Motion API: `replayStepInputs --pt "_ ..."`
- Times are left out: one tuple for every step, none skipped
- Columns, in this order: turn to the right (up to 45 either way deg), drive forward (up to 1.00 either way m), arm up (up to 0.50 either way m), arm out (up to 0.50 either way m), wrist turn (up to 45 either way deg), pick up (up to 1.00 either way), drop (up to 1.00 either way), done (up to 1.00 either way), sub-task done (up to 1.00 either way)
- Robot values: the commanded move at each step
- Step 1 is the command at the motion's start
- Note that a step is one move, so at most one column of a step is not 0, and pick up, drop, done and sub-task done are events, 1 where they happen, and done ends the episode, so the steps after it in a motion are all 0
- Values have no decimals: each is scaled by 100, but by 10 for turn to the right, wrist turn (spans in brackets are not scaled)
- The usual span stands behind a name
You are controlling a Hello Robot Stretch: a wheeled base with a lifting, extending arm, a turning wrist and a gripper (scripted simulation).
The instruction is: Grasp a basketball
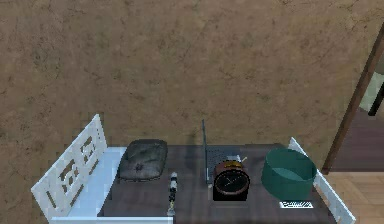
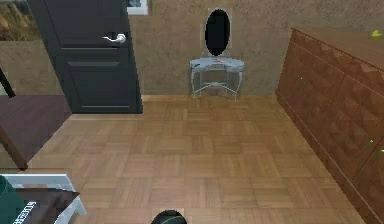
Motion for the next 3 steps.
replayStepInputs --pt "0 0 0 26 0 0 0 0 0" --pt "0 0 0 0 450 0 0 0 0" --pt "0 0 0 0 450 0 0 0 0"
